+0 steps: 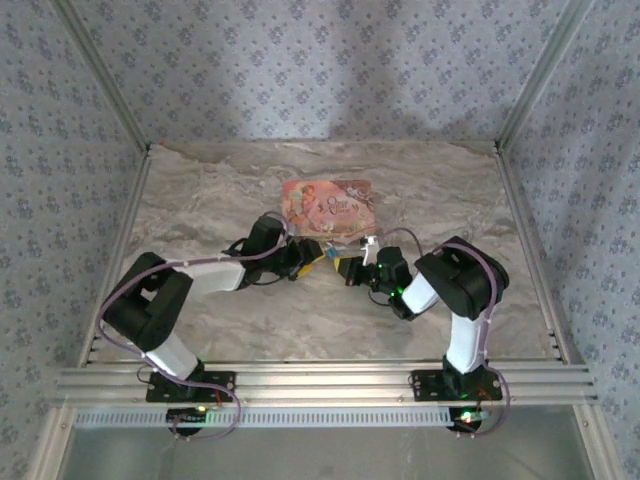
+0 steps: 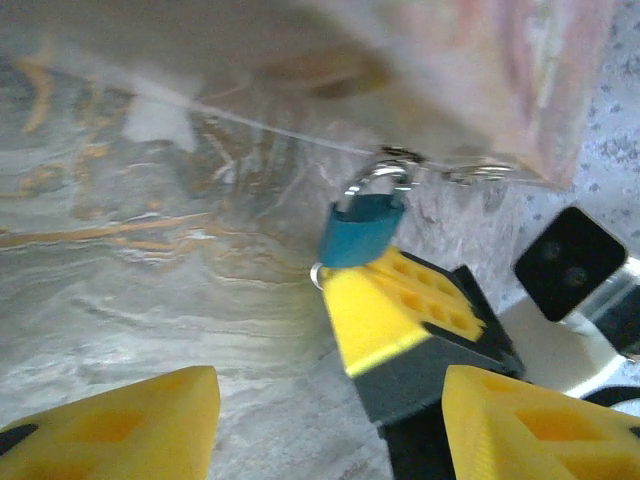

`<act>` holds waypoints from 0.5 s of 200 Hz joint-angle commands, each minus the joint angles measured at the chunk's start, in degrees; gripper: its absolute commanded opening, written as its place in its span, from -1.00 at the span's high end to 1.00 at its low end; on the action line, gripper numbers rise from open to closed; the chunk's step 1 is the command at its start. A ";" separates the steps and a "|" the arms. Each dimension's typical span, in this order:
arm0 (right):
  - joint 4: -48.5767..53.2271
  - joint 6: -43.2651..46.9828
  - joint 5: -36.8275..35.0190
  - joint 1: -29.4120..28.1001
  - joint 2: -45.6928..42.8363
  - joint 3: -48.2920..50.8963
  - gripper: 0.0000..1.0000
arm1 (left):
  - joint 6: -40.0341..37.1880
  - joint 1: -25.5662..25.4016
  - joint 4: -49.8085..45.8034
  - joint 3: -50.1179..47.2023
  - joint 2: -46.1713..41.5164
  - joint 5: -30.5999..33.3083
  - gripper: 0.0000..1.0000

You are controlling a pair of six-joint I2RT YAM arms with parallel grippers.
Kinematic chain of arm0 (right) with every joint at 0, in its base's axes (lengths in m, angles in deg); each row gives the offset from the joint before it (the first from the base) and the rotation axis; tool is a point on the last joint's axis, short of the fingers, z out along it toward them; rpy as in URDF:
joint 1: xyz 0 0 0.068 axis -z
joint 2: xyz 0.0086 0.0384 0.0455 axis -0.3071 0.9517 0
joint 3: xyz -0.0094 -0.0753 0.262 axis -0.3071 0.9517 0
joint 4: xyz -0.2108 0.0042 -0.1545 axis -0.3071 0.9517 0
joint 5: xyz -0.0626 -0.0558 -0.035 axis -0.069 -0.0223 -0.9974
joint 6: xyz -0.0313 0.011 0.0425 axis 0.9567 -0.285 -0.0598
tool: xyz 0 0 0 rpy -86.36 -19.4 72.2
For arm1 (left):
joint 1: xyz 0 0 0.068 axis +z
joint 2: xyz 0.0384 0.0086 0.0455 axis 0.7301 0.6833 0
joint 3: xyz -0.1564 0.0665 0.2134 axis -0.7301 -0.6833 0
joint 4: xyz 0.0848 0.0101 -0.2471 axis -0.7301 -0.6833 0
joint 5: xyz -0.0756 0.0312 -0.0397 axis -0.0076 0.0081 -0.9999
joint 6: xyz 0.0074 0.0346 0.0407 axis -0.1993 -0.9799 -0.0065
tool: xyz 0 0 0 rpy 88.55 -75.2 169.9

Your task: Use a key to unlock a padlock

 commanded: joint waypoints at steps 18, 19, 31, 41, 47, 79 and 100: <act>4.94 -7.84 -0.51 -1.29 -4.50 -0.81 1.00 | 6.04 -0.33 14.57 -2.58 0.82 1.98 -0.16; 4.98 -8.00 -0.46 -1.33 -4.54 -0.85 1.00 | 6.12 -0.30 14.73 -2.67 0.87 2.05 -0.16; 6.25 -9.46 -0.08 -1.42 -4.97 -1.37 1.00 | 6.83 -0.45 16.43 -2.88 1.66 2.29 -0.13; 7.12 -11.07 0.48 -1.37 -5.11 -2.00 1.00 | 7.22 -0.68 17.16 -2.85 2.26 2.38 -0.11; 7.27 -11.82 0.72 -1.46 -5.20 -2.15 1.00 | 7.40 -0.71 17.18 -2.73 2.56 2.47 -0.10; 8.58 -14.70 0.91 -1.79 -5.97 -2.88 1.00 | 8.14 -1.28 16.65 -2.30 4.02 3.26 -0.07; 9.72 -15.11 0.54 -1.81 -7.09 -3.08 1.00 | 8.75 -1.54 17.44 -1.83 5.45 3.18 -0.06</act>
